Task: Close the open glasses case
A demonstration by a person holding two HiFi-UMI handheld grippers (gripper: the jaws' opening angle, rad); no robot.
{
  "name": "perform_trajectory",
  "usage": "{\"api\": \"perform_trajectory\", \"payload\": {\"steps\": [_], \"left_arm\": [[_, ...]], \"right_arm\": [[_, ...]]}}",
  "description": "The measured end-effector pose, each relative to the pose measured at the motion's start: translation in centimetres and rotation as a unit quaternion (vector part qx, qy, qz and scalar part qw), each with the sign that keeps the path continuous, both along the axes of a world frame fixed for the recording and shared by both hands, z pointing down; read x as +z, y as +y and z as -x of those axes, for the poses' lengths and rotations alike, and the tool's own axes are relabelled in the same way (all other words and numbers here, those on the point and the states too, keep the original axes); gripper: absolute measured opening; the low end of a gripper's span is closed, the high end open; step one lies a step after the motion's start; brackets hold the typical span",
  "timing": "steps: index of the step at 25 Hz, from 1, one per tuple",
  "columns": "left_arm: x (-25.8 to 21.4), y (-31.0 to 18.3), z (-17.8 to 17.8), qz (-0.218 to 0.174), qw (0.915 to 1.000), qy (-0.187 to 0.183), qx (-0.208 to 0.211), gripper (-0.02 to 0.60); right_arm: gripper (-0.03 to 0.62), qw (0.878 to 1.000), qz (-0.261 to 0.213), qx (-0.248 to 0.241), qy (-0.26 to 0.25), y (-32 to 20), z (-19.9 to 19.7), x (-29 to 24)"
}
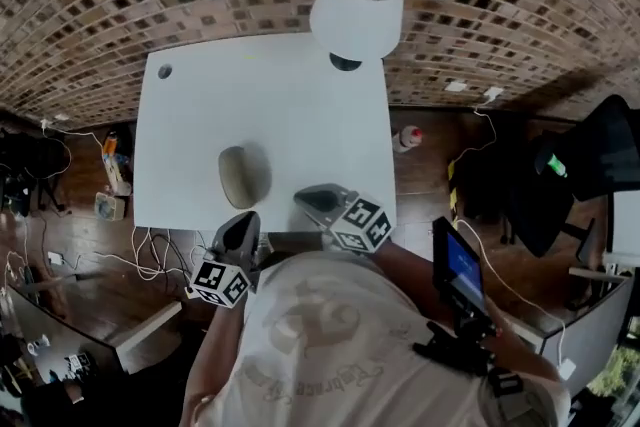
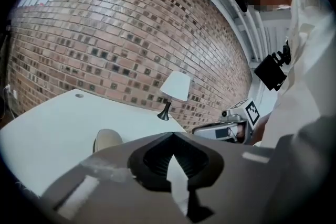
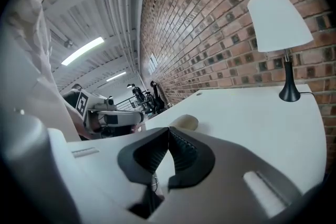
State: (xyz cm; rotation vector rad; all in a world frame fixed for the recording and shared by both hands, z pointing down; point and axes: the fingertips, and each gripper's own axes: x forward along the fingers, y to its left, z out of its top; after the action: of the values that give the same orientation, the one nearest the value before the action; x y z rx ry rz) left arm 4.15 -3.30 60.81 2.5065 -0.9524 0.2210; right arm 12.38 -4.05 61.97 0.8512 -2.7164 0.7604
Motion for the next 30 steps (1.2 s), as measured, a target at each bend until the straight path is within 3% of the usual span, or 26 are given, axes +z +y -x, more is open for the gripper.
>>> {"api": "perform_trajectory", "payload": {"steps": [5, 13, 17, 19, 24, 30], "left_arm": [[0.5, 1.4, -1.9, -0.002, 1.0000, -0.006, -0.006, 0.006], [0.2, 2.3, -0.5, -0.002, 0.9990, -0.022, -0.038, 0.006], [0.2, 2.4, -0.4, -0.002, 0.9988, -0.025, -0.042, 0.006], [-0.1, 2.2, -0.4, -0.008, 0.9987, -0.025, -0.044, 0.006], [-0.5, 2.6, -1.1, -0.013, 0.9988, -0.021, -0.043, 0.006], [-0.2, 3.7, -1.0, -0.009, 0.9984, -0.019, -0.053, 0.006]], "right_arm": [[0.008, 1.000, 0.006, -0.016, -0.021, 0.7, -1.6, 0.3], [0.008, 0.998, 0.020, -0.054, -0.036, 0.9, 0.4, 0.7], [0.008, 0.990, 0.065, -0.029, -0.120, 0.1, 0.7, -1.5], [0.008, 0.988, 0.057, -0.026, -0.140, -0.3, 0.9, -2.9], [0.008, 0.993, 0.038, -0.032, -0.109, 0.4, 0.5, -2.3], [0.008, 0.993, 0.042, -0.033, -0.107, 1.6, -0.2, -1.9]]}}
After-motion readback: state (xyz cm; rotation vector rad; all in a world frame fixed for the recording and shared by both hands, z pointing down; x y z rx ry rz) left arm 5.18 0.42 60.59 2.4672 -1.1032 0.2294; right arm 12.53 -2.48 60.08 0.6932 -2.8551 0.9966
